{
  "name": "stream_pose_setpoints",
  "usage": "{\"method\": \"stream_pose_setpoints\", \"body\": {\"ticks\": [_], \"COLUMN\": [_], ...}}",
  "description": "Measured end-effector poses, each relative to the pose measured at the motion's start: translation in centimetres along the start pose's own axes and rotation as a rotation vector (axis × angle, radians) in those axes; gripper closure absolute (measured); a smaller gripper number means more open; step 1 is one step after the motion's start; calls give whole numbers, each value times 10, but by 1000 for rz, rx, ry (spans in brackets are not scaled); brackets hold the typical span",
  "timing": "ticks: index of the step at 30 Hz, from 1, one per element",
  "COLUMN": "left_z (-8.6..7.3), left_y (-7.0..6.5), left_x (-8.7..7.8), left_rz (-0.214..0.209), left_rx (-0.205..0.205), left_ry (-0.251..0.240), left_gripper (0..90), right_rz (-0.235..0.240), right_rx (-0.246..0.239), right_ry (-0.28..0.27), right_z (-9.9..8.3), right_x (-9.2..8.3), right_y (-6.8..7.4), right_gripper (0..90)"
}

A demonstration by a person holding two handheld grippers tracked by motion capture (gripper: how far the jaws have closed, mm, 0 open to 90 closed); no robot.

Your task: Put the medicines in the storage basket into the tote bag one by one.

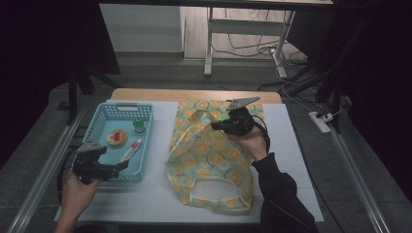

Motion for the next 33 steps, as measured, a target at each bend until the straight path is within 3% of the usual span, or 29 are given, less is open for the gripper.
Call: {"method": "stream_pose_setpoints", "body": {"ticks": [6,18,25,29,33], "left_z": [7,19,29,30,31], "left_y": [10,32,45,55,63], "left_x": [9,25,33,42,48], "left_rz": [9,38,30,47,36], "left_rx": [5,-44,-51,-60,-73], "left_ry": [35,61,65,96,103], "left_gripper": [0,0,0,0,0], "right_rz": [-5,-8,-6,-7,-7], "right_rx": [10,16,21,20,20], "right_ry": [-9,-7,-6,-3,-5], "right_z": [1,1,0,-1,0], "right_x": [-1,-1,0,0,0], "right_y": [0,-2,-2,-3,-2], "right_gripper": [900,900,900,900,900]}}
Point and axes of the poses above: each handheld gripper's, and its own axes: x roughly forward along the jaws, z roughly out of its top, y roughly to its left, the point moved 5 cm from there along x, roughly forward along the jaws, and after that the axes turned 8 degrees about -y, right-handed, at the moved point
